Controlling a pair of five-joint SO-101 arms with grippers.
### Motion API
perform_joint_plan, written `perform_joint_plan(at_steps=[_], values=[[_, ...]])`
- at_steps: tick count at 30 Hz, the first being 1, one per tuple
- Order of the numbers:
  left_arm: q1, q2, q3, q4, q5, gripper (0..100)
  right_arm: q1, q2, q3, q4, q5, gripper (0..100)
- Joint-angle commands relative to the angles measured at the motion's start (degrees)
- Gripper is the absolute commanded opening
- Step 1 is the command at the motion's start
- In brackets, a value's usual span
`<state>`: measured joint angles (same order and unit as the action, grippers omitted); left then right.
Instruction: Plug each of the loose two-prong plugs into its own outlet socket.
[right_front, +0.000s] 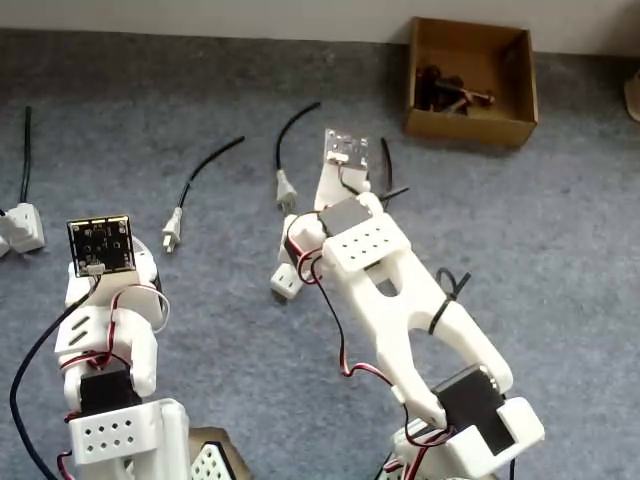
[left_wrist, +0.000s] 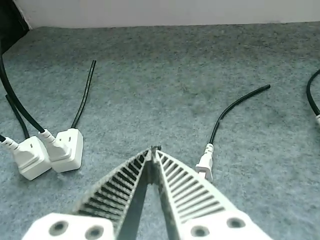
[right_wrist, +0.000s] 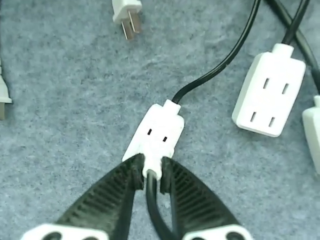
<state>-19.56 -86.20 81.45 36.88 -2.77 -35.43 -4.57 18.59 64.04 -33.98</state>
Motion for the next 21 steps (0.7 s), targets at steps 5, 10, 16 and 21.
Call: perform_joint_plan(at_steps=[5, 10, 16, 21], values=[[-0.1, 0.2, -0.5, -1.2, 0.7, 1, 0.0, -1.8, -2.6, 0.6, 0.8, 0.5], [-0.1, 0.2, -0.5, -1.2, 0.7, 1, 1.3, -1.8, -2.6, -1.7, 0.8, 0.5], [-0.1, 0.2, -0.5, -1.2, 0.7, 1, 2.0, -1.8, -2.6, -1.9, 0.8, 0.5], [-0.1, 0.2, -0.5, -1.2, 0.7, 1, 1.8, -1.8, -2.5, -1.8, 0.7, 0.5]])
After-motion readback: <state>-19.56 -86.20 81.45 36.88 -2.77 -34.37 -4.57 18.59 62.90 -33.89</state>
